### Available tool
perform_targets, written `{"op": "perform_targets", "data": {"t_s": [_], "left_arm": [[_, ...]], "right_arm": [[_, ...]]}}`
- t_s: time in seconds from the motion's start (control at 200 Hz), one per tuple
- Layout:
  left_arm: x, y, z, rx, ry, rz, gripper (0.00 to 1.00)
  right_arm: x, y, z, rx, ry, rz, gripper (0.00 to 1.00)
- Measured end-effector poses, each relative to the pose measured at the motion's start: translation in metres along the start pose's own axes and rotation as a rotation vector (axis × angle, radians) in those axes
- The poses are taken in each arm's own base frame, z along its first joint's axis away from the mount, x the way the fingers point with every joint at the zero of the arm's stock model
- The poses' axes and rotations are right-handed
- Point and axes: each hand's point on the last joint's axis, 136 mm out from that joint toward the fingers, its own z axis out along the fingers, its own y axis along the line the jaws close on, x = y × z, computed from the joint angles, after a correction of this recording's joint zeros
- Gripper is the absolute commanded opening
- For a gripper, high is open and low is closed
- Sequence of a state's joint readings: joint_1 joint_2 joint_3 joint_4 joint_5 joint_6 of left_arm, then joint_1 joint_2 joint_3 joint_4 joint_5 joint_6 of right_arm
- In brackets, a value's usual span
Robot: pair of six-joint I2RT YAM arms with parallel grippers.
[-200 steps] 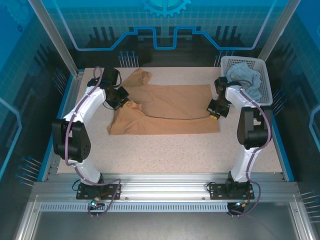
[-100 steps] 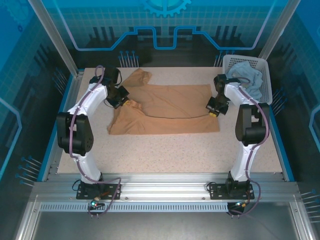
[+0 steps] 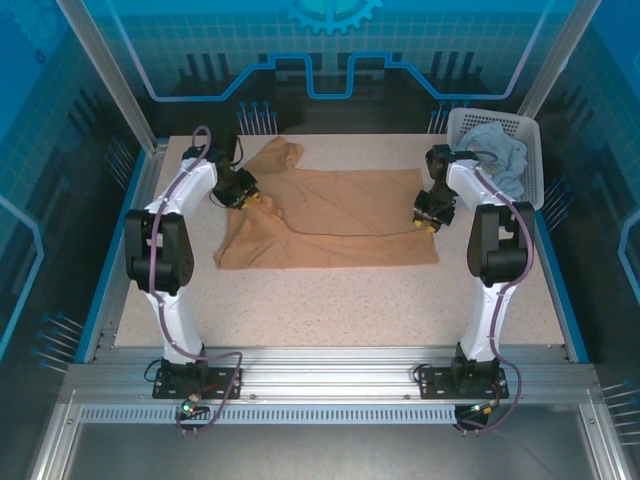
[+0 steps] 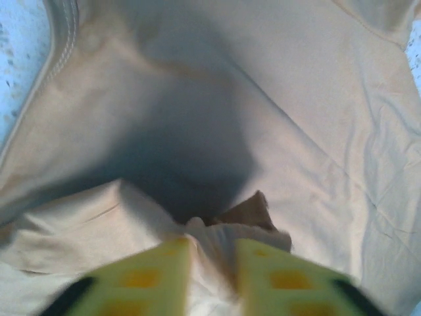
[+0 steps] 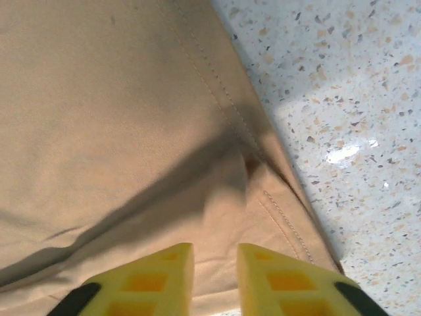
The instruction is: Fold and stack the t-shirts
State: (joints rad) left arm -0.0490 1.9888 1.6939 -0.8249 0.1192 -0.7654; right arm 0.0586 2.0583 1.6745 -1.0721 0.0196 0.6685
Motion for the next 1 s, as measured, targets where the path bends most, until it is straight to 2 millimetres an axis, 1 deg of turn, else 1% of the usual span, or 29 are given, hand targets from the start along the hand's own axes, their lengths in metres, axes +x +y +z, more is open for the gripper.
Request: {"op": "perform_targets", "data": {"t_s": [0.05,0.13,0.19,0.24,0.315,0.355,0.42,0.475,0.525,0.565,0.62,0.745,0.83,0.92,0.995], "left_arm": [[-0.004,-0.001,-0.004,0.005,-0.008,0.007,0.57],[-0.011,-0.006,-0.013,0.023,-0.032,0.016,0.58],[-0.008,-0.004,-0.021,0.035,-0.044,0.023,0.57],[0.002,0.004,-0.03,0.037,-0.042,0.021,0.53],[0.025,0.022,-0.043,0.044,-0.029,-0.001,0.48],[0.039,0.034,-0.048,0.046,-0.018,-0.013,0.44],[0.062,0.054,-0.051,0.043,0.009,-0.046,0.4],[0.08,0.072,-0.047,0.026,0.042,-0.08,0.37],[0.094,0.086,-0.037,0.002,0.078,-0.111,0.35],[0.101,0.095,-0.028,-0.017,0.102,-0.135,0.34],[0.106,0.103,-0.016,-0.041,0.129,-0.167,0.33],[0.102,0.106,0.01,-0.066,0.15,-0.207,0.29],[0.1,0.115,0.026,-0.11,0.152,-0.236,0.29],[0.098,0.127,0.035,-0.166,0.134,-0.272,0.27],[0.101,0.14,0.037,-0.208,0.12,-0.309,0.25]], "right_arm": [[-0.003,0.002,-0.004,-0.015,-0.024,-0.003,0.43],[-0.008,0.004,-0.014,-0.044,-0.084,-0.015,0.47],[-0.008,0.004,-0.026,-0.07,-0.134,-0.018,0.47],[-0.004,0.002,-0.036,-0.089,-0.162,-0.021,0.44],[0.008,-0.003,-0.046,-0.112,-0.197,-0.027,0.34],[0.016,-0.005,-0.047,-0.119,-0.203,-0.03,0.28],[0.032,-0.007,-0.041,-0.121,-0.201,-0.05,0.23],[0.047,-0.007,-0.032,-0.116,-0.184,-0.076,0.19],[0.06,-0.006,-0.022,-0.112,-0.158,-0.095,0.17],[0.067,-0.004,-0.014,-0.11,-0.137,-0.11,0.16],[0.073,-0.003,-0.004,-0.099,-0.114,-0.121,0.16],[0.071,-0.003,0.018,-0.075,-0.081,-0.12,0.16],[0.07,-0.004,0.033,-0.046,-0.05,-0.117,0.18],[0.066,-0.003,0.046,-0.016,-0.019,-0.117,0.2],[0.062,0.0,0.052,0.011,0.007,-0.122,0.22]]}}
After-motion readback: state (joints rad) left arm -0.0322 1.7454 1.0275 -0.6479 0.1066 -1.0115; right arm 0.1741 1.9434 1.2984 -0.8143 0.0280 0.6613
